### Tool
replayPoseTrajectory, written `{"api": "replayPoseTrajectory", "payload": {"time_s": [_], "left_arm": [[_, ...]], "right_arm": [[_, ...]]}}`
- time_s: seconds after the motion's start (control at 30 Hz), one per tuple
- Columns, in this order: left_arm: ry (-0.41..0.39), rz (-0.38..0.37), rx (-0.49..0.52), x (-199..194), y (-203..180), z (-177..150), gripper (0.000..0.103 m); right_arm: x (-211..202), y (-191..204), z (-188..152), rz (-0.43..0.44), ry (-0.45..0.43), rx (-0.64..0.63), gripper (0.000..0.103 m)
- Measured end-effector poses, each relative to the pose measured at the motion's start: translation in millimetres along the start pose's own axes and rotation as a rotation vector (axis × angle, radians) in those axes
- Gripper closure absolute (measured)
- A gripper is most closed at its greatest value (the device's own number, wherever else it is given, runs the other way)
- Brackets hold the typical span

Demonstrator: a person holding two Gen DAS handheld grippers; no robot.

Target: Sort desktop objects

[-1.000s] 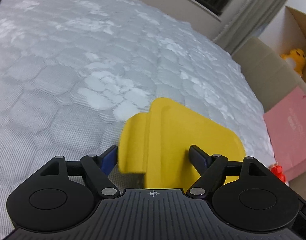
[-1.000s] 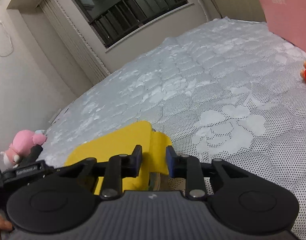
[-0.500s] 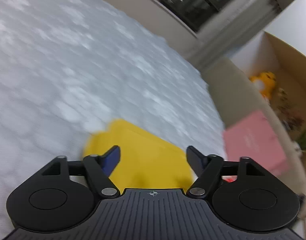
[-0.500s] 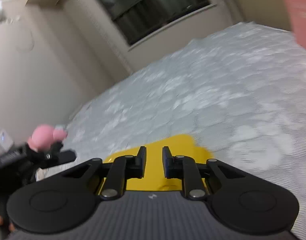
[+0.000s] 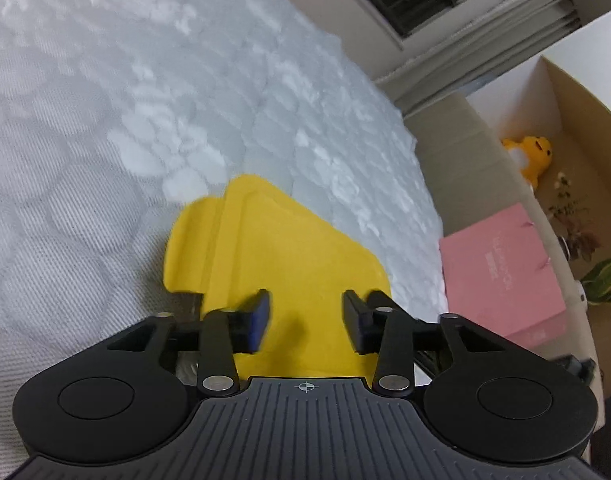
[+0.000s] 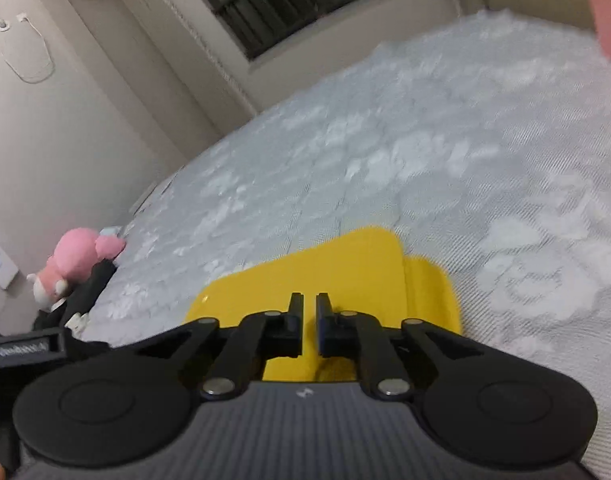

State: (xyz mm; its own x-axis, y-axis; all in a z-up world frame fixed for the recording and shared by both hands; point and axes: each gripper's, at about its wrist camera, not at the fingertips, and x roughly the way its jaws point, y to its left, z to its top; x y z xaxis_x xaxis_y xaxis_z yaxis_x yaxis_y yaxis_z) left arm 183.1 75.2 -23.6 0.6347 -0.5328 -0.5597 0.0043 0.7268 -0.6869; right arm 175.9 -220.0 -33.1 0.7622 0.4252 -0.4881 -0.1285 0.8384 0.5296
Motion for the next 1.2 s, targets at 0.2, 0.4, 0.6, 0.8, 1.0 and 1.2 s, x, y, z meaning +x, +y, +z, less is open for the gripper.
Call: {"api": "replayPoseTrajectory", "payload": {"time_s": [0.2,0.4,0.6,0.8,1.0,1.2], "left_arm": [[-0.057,0.099,0.079,-3.0,-15.0,-1.6,0.039],[-0.035,0.115,0.135,-1.7,-19.8,-5.8,0.038],[-0.052,0.149,0.195,-3.1,-26.0,-16.9,0.038],[-0.060,0.156,0.230,-1.8,-26.6,-19.1,0.038],[-0.070,0.145,0.216,0.5,-24.6,-12.7,0.039],[-0.141,0.116,0.182,-41.7,-18.8,-15.1,0.032]], "right_arm": [[5.4,25.7,14.1,-0.055,-0.022,-0.116,0.073],[42.0,31.8,15.6,-0.060,0.054,-0.173,0.077],[28.2,42.9,-0.2,-0.080,0.068,-0.225,0.077],[25.7,38.7,-3.8,-0.063,0.047,-0.208,0.077],[29.6,41.3,-2.2,-0.076,0.035,-0.237,0.078],[-30.4,12.8,-4.0,-0.072,-0.096,-0.080,0.060]]}}
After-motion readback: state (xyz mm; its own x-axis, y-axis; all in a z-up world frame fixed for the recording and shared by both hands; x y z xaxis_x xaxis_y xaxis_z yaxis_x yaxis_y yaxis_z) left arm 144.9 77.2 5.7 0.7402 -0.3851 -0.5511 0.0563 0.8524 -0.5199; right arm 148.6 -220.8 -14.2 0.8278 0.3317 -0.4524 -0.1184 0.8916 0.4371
